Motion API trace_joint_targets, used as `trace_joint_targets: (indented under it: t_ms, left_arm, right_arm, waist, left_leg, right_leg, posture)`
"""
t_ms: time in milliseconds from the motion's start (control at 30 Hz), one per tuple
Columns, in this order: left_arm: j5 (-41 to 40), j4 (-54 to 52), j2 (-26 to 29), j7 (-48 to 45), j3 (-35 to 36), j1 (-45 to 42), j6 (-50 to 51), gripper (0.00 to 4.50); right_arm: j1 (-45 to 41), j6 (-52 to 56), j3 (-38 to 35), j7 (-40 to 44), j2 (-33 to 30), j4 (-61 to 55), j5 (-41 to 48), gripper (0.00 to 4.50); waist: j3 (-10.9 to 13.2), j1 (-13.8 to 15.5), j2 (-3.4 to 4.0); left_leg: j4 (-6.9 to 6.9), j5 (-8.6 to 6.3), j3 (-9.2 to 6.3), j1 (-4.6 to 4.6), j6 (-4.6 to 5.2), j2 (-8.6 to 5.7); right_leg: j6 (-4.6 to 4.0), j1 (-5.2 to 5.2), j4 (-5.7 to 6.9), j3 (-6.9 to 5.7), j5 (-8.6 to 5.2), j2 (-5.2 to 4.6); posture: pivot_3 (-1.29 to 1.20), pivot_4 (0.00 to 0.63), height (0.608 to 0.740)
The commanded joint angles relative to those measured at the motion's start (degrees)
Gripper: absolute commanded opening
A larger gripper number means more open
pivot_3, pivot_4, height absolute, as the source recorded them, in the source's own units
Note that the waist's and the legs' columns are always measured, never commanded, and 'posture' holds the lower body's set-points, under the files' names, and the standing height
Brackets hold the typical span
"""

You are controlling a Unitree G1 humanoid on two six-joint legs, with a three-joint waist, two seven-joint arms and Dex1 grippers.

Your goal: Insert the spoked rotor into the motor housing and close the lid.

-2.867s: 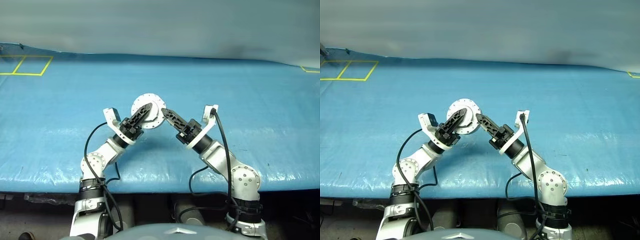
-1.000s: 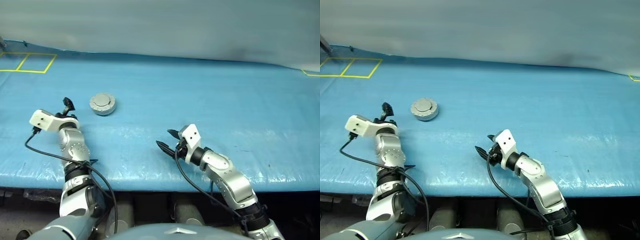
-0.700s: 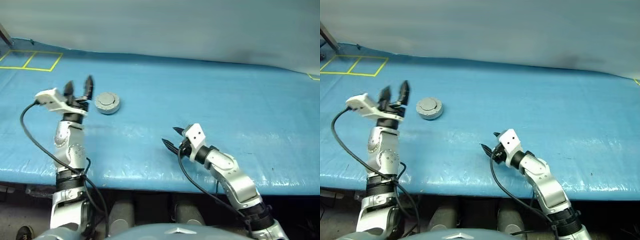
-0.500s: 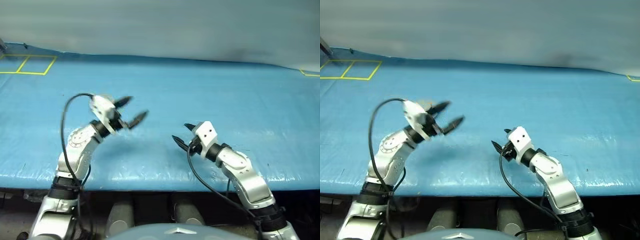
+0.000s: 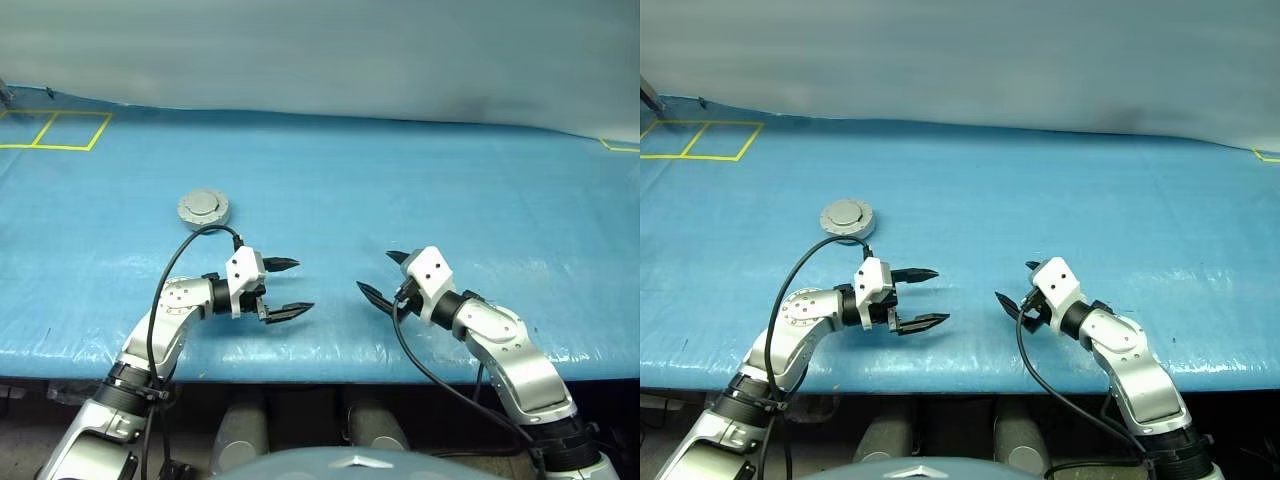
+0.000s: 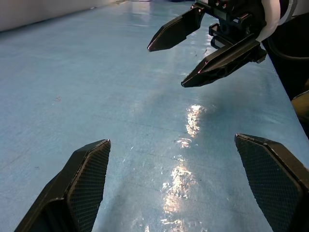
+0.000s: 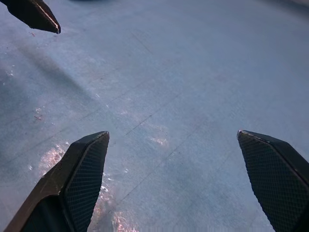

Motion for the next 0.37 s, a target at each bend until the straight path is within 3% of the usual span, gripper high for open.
trace_joint_targets:
  t_ms: [33, 367]
  left_arm:
    - [-0.01, -0.82, -0.48, -0.27, 1.28, -0.75, -0.22, 4.5]
    - [1.47, 0.2, -2.04, 1.6, 1.92, -0.77, -0.88, 4.5]
  right_arm:
    - [-0.4, -1.03, -0.9, -0.58, 0.33, -1.43, -0.63, 4.48]
    - [-0.69, -1.56, -0.81, -2.92, 1.22, -1.19, -3.72, 4.48]
  waist:
    - [0.0, -0.02, 0.0]
    - [0.0, 0.03, 0.0]
  left_leg:
    - [0.0, 0.0, 0.0, 0.0, 0.0, 0.0]
    - [0.0, 0.0, 0.0, 0.0, 0.0, 0.0]
  right_leg:
    - [0.0, 0.0, 0.0, 0.0, 0.0, 0.0]
    - [0.0, 0.01, 0.0, 0.0, 0.0, 0.0]
  posture:
    - [0.0, 0.15, 0.74]
    - [0.0, 0.15, 0.74]
